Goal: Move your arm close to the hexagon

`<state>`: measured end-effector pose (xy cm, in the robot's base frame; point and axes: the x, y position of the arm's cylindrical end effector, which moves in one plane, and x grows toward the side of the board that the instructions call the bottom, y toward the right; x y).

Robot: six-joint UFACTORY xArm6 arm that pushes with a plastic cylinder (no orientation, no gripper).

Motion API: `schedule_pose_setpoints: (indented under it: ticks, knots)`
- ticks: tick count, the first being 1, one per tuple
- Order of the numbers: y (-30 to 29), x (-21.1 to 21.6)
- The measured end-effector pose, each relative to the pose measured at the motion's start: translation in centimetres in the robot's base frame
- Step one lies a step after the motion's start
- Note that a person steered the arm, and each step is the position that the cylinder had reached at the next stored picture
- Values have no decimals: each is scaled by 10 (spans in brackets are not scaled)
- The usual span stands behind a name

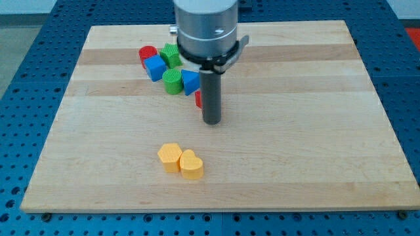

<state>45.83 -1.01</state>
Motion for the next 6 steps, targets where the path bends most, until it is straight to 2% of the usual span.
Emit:
schedule_pose_setpoints:
  ticks: [1, 2, 3, 4, 6]
  knots:
    - [-10, -15]
    - [-18, -11]
    - [-3, 19]
    - [-12, 58]
    - [-190, 69]
